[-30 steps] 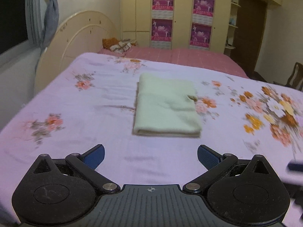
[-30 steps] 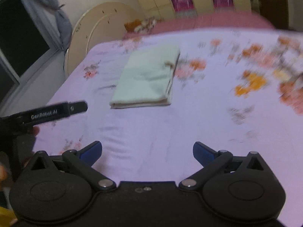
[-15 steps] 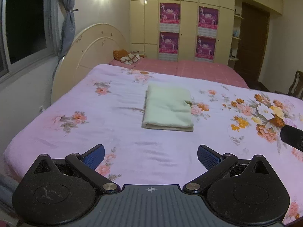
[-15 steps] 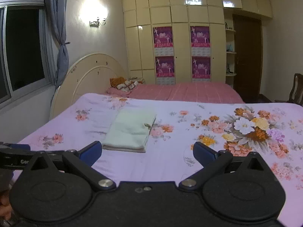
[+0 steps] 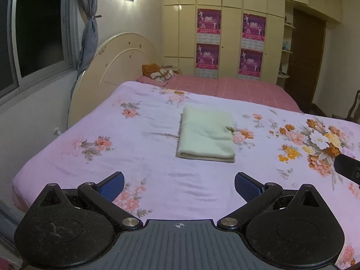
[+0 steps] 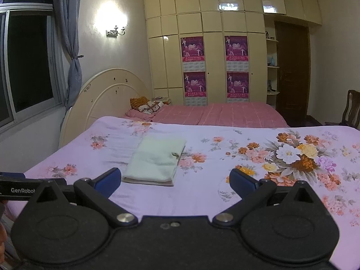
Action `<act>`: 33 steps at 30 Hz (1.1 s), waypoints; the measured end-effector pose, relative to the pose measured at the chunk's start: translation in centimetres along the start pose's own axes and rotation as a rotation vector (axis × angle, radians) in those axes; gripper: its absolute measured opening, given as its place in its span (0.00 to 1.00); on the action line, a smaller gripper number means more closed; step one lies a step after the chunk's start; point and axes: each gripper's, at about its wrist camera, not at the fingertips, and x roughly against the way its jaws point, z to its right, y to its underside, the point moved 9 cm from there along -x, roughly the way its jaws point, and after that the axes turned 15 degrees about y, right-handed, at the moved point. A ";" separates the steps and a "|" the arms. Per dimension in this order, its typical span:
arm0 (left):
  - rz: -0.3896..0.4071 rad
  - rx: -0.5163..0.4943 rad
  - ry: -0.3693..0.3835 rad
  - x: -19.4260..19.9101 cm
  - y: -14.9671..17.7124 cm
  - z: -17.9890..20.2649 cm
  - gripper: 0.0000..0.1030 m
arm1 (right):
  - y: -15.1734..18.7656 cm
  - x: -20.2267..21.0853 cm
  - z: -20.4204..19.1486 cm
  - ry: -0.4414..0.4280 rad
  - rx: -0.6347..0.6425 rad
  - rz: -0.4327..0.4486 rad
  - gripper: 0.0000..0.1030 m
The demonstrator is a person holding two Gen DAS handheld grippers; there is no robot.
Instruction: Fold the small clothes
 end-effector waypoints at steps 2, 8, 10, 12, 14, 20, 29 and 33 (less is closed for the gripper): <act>-0.003 -0.006 0.003 -0.1 0.0 0.3 1.00 | 0.1 0.0 0.1 0.000 0.003 -0.003 0.99; -0.001 -0.011 -0.001 0.1 -0.2 0.5 1.00 | 0.2 -0.3 0.4 0.003 0.003 -0.008 0.99; 0.003 -0.009 -0.001 0.2 -0.3 0.5 1.00 | 0.3 -0.5 0.4 0.004 0.006 -0.011 0.99; 0.007 -0.009 -0.004 0.3 -0.4 0.5 1.00 | 0.4 -0.5 0.3 0.003 0.008 -0.012 0.99; 0.008 -0.009 -0.007 0.3 -0.3 0.5 1.00 | 0.5 -0.6 0.3 -0.002 0.009 -0.016 0.99; 0.009 -0.006 -0.009 0.3 -0.5 0.6 1.00 | 0.7 -0.8 0.2 -0.005 0.016 -0.021 0.99; 0.012 -0.007 -0.011 0.3 -0.6 0.7 1.00 | 1.1 -1.4 0.3 -0.005 0.019 -0.032 0.99; 0.008 -0.002 -0.008 0.1 -0.6 0.7 1.00 | 1.1 -1.6 0.4 -0.008 0.022 -0.037 0.99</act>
